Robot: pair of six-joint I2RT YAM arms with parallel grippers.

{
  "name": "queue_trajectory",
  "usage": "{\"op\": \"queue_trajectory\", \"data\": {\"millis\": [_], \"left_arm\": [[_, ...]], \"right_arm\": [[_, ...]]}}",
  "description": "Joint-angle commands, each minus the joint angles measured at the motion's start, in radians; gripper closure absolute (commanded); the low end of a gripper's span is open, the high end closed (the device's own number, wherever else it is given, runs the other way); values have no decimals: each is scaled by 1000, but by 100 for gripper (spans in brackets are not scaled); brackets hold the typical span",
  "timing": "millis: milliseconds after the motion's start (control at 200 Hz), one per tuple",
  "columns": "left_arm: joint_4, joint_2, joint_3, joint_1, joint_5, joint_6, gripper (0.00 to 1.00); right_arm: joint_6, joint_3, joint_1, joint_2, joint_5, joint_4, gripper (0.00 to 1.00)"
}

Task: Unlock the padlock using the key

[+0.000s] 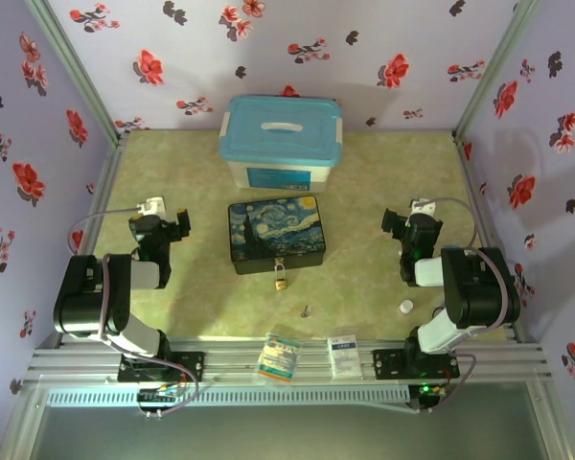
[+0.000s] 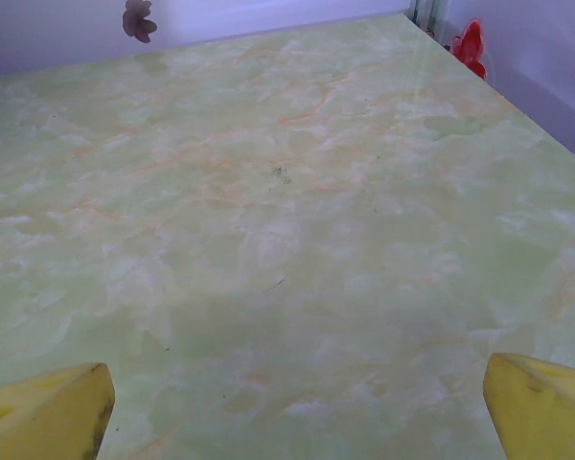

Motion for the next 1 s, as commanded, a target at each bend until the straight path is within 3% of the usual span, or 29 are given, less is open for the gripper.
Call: {"op": "queue_trajectory", "data": {"millis": [0, 405, 565, 685, 845, 905, 995], "left_arm": [[15, 7, 14, 5, 6, 25, 0], [40, -2, -1, 5, -11, 22, 0], [-51, -136, -12, 5, -36, 13, 0], [-175, -251, 6, 4, -46, 3, 0], [-577, -425, 126, 5, -88, -190, 0], [-674, -485, 158, 4, -55, -281, 0], [-690, -568, 141, 6, 53, -381, 0]], "right_arm": [[-13, 25, -9, -9, -11, -6, 1], [-12, 12, -8, -18, 5, 13, 1], [-30, -9, -5, -119, -19, -34, 1], [8, 57, 12, -246, -8, -283, 1], [254, 191, 11, -399, 50, -704, 1], [333, 247, -2, -428, -17, -848, 1], [378, 333, -9, -426, -159, -1049, 1]]}}
